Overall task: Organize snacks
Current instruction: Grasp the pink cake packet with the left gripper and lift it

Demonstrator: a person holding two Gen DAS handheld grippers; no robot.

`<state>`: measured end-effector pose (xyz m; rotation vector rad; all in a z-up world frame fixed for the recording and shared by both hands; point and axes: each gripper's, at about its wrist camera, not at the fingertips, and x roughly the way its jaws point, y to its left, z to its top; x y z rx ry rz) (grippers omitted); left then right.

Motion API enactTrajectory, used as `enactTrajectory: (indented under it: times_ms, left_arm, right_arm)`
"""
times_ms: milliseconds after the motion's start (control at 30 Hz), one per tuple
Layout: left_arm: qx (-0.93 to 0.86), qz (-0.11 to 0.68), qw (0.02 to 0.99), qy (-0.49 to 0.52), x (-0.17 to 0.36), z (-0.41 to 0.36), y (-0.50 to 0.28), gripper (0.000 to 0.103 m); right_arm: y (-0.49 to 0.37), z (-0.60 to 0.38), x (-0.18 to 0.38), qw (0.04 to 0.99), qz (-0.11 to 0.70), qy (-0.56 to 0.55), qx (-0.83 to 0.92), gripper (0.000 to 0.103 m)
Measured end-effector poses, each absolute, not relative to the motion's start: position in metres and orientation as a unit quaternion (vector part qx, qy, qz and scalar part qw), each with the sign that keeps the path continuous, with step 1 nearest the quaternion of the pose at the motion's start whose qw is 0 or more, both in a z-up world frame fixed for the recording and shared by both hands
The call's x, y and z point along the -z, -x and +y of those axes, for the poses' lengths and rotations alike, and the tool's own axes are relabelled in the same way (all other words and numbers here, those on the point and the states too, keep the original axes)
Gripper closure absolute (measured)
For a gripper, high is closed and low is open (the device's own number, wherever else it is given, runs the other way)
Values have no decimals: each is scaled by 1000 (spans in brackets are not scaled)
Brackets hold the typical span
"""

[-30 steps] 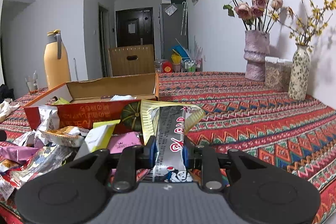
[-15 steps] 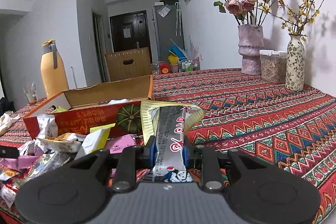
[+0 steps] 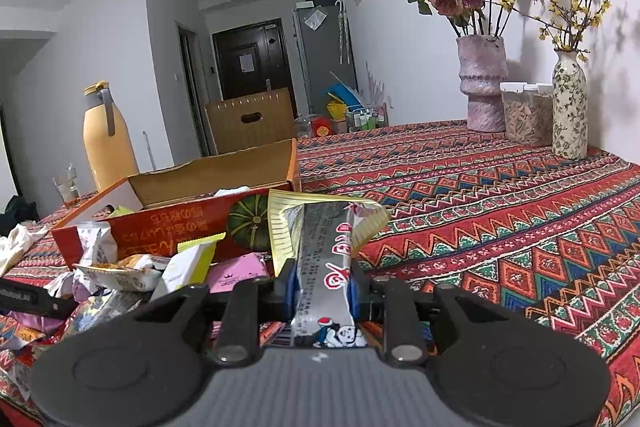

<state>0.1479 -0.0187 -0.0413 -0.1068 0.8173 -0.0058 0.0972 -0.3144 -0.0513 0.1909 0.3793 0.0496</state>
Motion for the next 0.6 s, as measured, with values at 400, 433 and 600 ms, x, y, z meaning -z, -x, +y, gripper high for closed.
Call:
enactTrajectory:
  times_ms: [400,433,600]
  left_arm:
    - [11,383,922,54,35,-20,-141,39]
    - [12,379,924,53,34,-20,-139,39]
    - [12,361,931,48,24,-19,-131,40]
  right_arm:
    - [-93,-314,48,977,183,-102,-30,80]
    - [-92,-314,48,978,181,-102,-30,80]
    - [-86,-312,42,979,173,-100,-30,80]
